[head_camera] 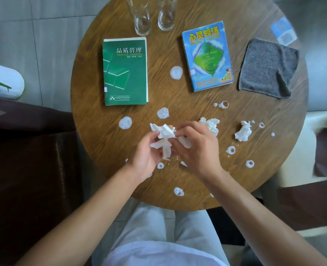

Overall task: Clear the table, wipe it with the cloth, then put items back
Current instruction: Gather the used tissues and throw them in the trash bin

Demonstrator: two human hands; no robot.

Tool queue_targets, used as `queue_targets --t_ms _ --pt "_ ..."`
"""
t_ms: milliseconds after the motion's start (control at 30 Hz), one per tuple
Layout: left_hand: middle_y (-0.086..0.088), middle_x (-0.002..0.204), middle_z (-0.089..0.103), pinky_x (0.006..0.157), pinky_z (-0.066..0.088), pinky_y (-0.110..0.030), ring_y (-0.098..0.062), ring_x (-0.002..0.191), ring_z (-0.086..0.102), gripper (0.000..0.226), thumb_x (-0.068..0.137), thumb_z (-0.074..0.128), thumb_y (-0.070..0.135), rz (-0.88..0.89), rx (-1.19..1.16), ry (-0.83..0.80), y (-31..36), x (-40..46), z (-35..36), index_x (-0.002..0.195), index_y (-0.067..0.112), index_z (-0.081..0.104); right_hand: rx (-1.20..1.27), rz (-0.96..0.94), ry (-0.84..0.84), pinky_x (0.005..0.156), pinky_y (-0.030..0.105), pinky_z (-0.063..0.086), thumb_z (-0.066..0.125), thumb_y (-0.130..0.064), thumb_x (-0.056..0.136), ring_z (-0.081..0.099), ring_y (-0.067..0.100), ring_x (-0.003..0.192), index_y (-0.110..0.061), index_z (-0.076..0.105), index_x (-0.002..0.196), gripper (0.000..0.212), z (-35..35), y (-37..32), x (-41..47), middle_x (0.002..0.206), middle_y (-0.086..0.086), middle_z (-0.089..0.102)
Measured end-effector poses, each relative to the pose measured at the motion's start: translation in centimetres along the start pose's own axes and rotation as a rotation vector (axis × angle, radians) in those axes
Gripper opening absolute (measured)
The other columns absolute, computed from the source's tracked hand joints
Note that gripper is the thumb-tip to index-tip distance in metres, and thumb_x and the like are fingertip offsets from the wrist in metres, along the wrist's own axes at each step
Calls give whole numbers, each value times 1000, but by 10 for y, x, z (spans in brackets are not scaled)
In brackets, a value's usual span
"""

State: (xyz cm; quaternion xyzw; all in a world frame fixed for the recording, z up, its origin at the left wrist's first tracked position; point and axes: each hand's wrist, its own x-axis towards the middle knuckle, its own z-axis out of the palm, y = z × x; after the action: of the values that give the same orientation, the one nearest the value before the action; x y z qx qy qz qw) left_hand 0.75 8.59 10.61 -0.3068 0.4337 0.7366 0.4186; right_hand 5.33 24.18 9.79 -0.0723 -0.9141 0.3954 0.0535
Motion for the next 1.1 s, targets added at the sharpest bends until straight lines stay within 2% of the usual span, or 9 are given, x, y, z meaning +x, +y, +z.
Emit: queue_targets --t_ms 100,267,367,433,567,733,900,1000,1100 --pt "-12 111 72 82 49 -37 -23 94 69 46 101 45 49 -94 -161 -82 -7 2 7 122 14 66 -116 -5 58 66 33 45 73 -34 86 56 26 78 -14 76 86 20 10 -5 -12 91 3 66" --pt "-4 91 72 84 54 -35 -18 84 71 40 95 55 59 -147 -94 52 -16 5 25 106 24 70 -172 26 -26 64 42 46 71 -23 85 49 24 71 -19 78 89 9 25 -16 -28 79 -2 64" --pt "-2 86 74 80 53 -34 -16 80 73 37 102 51 55 -179 -145 101 -20 9 25 102 23 69 21 45 -23 78 41 46 64 -21 89 58 22 87 -18 77 99 17 11 -18 -31 99 -6 72" --pt "1 81 70 71 50 -25 -11 72 64 31 102 53 50 -164 -197 161 -24 14 23 99 22 66 82 122 26 89 41 46 60 -22 88 61 21 100 -16 75 104 23 0 -6 -26 108 -5 71" --pt "-2 79 64 54 41 -19 -10 62 54 31 102 55 46 -137 -194 214 -35 18 17 98 17 67 -166 352 61 97 45 47 59 -28 85 55 27 116 -19 66 124 41 -5 60 -7 128 3 62" --pt "-5 86 67 55 48 -20 -14 69 58 37 102 52 49 -155 -198 212 -37 22 9 100 16 67 -392 480 -111 105 51 42 71 -28 87 48 38 129 -25 60 137 52 2 120 -12 143 10 54" --pt "-7 94 71 61 54 -24 -15 71 64 34 101 55 46 -169 -114 243 -37 28 7 103 16 70 -464 471 -205 93 44 43 70 -24 89 54 35 113 -22 66 129 40 13 130 -10 123 10 62" --pt "-9 99 73 66 57 -26 -16 76 70 33 102 55 44 -152 -79 247 -33 30 10 107 15 70 -347 542 -192 77 36 43 64 -19 90 58 29 105 -17 67 120 30 15 120 -1 107 6 66" --pt "-11 100 75 66 60 -27 -19 79 74 33 104 54 41 -149 9 253 -31 34 15 109 13 70 -200 503 -90 71 31 39 66 -21 86 59 20 97 -18 67 110 24 4 94 6 96 -6 64"
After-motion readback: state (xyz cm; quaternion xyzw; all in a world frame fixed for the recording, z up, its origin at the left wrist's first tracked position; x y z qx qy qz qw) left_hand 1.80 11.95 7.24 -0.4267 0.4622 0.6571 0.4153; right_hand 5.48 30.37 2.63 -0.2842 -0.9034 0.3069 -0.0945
